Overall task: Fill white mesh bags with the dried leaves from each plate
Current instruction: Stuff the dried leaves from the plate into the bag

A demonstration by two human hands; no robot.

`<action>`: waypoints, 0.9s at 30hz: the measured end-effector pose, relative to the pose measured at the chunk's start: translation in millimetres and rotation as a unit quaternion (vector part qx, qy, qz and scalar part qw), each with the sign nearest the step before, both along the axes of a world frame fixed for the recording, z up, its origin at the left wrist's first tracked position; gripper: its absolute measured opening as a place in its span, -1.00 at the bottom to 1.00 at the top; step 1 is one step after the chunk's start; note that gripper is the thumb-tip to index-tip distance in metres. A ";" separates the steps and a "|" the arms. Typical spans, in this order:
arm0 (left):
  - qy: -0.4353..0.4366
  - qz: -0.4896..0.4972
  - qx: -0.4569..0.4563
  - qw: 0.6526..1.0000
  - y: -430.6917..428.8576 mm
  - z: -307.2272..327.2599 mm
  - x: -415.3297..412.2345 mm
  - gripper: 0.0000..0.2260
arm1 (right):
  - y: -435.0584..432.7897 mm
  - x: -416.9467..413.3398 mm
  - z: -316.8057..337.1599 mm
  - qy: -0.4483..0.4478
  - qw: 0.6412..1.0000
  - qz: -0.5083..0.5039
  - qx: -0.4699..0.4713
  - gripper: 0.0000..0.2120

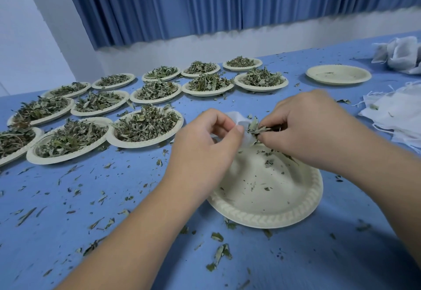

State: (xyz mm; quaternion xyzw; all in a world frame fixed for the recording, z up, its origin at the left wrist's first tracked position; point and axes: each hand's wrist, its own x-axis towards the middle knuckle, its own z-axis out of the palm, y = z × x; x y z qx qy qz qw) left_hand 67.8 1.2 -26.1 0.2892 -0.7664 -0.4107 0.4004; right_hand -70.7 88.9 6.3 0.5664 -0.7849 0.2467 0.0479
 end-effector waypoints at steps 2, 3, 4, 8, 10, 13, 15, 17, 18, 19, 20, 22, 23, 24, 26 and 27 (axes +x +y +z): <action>-0.002 0.000 -0.009 1.000 1.7 -0.9 -1.3 -0.86 | 0.5 1.8 1.5 0.023 1.000 -0.008 0.017 -0.85; -0.002 0.002 -0.014 1.000 2.5 -1.5 -2.4 -0.85 | 0.7 3.3 2.1 0.040 0.999 -0.009 0.025 -0.84; -0.003 0.005 -0.020 1.000 3.1 -2.4 -3.6 -0.85 | 0.9 5.0 2.6 0.057 0.998 -0.009 0.032 -0.83; -0.007 0.015 -0.042 0.999 4.3 -5.5 -7.2 -0.84 | 4.5 14.2 5.9 0.106 0.993 -0.004 0.060 -0.80; -0.001 0.018 -0.048 0.999 3.6 -6.9 -7.9 -0.84 | 6.2 17.5 7.3 0.143 0.987 0.002 0.074 -0.77; -0.004 0.005 -0.060 0.998 3.2 -7.8 -7.7 -0.83 | 4.7 20.0 8.3 0.170 0.981 -0.006 0.091 -0.76; -0.018 -0.014 -0.075 0.997 4.0 -8.1 -7.5 -0.82 | 2.2 19.8 7.6 0.170 0.980 -0.018 0.101 -0.78; -0.032 -0.025 -0.105 0.994 4.6 -8.6 -7.6 -0.83 | 0.4 18.2 6.3 0.162 0.981 -0.031 0.102 -0.79; -0.038 -0.026 -0.122 0.991 5.0 -8.8 -7.8 -0.83 | 0.2 17.1 5.7 0.158 0.982 -0.038 0.100 -0.80; -0.046 -0.026 -0.138 0.989 5.4 -9.0 -8.2 -0.83 | 0.4 16.4 5.3 0.154 0.982 -0.047 0.096 -0.81; -0.054 -0.025 -0.153 0.986 5.8 -9.3 -8.2 -0.83 | 0.7 16.0 5.3 0.151 0.983 -0.054 0.093 -0.82; -0.065 -0.023 -0.174 0.982 6.4 -9.6 -7.8 -0.84 | 1.8 16.0 5.6 0.146 0.983 -0.065 0.086 -0.81; -0.068 -0.024 -0.181 0.981 6.7 -9.7 -7.4 -0.85 | 2.4 16.2 6.2 0.143 0.984 -0.071 0.084 -0.81; -0.071 -0.025 -0.188 0.979 6.8 -9.7 -7.0 -0.86 | 3.0 16.1 6.7 0.137 0.984 -0.078 0.081 -0.80; -0.077 -0.023 -0.199 0.977 6.4 -9.8 -6.9 -0.88 | 3.9 15.6 8.1 0.119 0.986 -0.088 0.072 -0.80; -0.080 -0.022 -0.203 0.976 6.0 -9.8 -7.1 -0.88 | 4.4 16.2 8.6 0.112 0.987 -0.088 0.068 -0.80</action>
